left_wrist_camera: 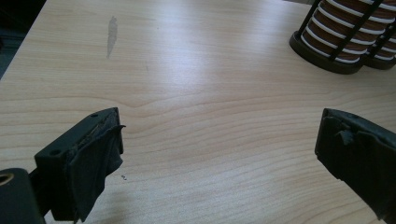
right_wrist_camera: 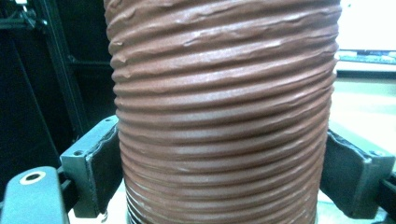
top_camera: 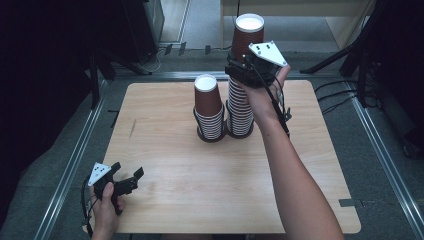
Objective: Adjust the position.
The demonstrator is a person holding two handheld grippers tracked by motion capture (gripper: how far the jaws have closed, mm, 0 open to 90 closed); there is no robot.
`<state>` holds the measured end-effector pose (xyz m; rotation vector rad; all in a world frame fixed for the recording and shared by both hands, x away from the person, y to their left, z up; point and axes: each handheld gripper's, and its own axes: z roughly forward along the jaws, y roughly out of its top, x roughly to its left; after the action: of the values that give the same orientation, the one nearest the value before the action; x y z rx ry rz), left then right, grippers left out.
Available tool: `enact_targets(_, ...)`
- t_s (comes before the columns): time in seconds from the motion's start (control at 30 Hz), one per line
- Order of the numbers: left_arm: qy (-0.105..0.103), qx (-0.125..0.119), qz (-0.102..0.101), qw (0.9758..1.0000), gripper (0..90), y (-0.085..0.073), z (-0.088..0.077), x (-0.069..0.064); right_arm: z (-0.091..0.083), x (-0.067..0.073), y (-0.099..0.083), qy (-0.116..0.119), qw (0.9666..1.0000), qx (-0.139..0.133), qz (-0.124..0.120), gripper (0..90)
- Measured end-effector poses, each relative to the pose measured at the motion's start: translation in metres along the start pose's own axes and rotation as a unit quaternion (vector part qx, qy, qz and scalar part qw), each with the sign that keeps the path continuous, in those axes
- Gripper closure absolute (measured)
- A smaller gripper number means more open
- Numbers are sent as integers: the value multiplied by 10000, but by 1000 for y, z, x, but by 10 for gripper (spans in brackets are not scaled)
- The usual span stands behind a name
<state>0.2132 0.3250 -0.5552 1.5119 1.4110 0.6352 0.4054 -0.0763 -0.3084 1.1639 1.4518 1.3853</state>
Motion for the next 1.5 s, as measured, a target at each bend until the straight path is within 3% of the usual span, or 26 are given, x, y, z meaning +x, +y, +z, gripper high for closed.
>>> enact_targets(0.63, 1, -1, -6, 10000, 9, 0, 0, 0, -11, -1, 34, -43, 9993, -379, 23, 125)
enact_targets(1.17, -6, -3, -25, 10000, 9, 0, 0, 0, -19, 3, 54, -65, 9982, -593, -2, 124)
enact_targets(1.5, -5, 6, -8, 10000, 10, 0, 0, 1, -27, -3, 58, -152, 9976, -670, 41, 124)
